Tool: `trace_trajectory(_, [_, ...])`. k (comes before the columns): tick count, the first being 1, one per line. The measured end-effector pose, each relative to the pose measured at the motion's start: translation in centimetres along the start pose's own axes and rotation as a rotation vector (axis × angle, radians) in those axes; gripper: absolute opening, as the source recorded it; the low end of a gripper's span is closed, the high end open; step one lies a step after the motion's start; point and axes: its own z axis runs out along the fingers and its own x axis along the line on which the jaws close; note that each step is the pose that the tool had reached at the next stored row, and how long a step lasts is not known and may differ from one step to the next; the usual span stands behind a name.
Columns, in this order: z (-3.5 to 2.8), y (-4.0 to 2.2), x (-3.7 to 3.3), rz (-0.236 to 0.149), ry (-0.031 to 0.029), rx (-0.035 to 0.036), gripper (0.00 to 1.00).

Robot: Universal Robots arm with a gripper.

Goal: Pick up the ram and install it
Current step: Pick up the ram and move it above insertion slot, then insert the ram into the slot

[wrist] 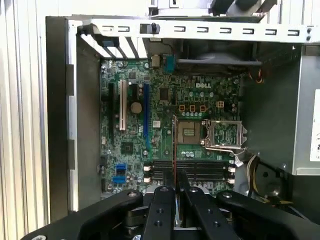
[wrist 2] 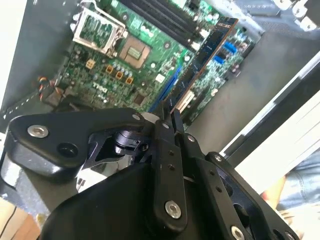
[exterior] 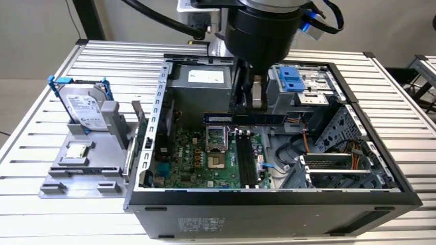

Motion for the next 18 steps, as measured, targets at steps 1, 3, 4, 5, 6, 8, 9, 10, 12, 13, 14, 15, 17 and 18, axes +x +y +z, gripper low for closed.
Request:
trace_trajectory(1, [-0.01, -0.42, 0.00, 0.000, 0.0000, 0.0000, 0.00])
trace_trajectory(3, [-0.02, -1.26, -0.01, 0.000, 0.0000, 0.0000, 0.00])
trace_trajectory(4, [-0.03, -1.67, -0.01, 0.000, -0.0001, 0.0000, 0.00])
trace_trajectory(5, [-0.04, -2.06, -0.01, 0.000, 0.0000, 0.0000, 0.00])
trace_trajectory(6, [-0.05, -2.49, -0.01, 0.000, 0.0000, 0.0000, 0.00])
trace_trajectory(8, [-0.06, -3.33, -0.02, 0.000, 0.0001, 0.0000, 0.00])
trace_trajectory(9, [-0.07, -3.77, -0.02, 0.000, -0.0001, 0.0000, 0.00])
trace_trajectory(10, [-0.07, -4.06, -0.02, 0.001, -0.0001, 0.0000, 0.00])
trace_trajectory(12, [-0.07, -4.37, -0.02, 0.008, -0.0001, 0.0000, 0.00])
trace_trajectory(13, [-0.07, -4.45, -0.02, 0.013, -0.0002, 0.0000, 0.00])
trace_trajectory(14, [-0.07, -4.53, -0.03, 0.019, -0.0003, 0.0000, 0.00])
trace_trajectory(15, [-0.07, -4.62, -0.03, 0.024, -0.0004, 0.0000, 0.00])
trace_trajectory(17, [-0.06, -4.82, -0.03, 0.035, -0.0006, 0.0000, 0.00])
trace_trajectory(18, [-0.06, -4.93, -0.03, 0.039, -0.0008, 0.0000, 0.00])
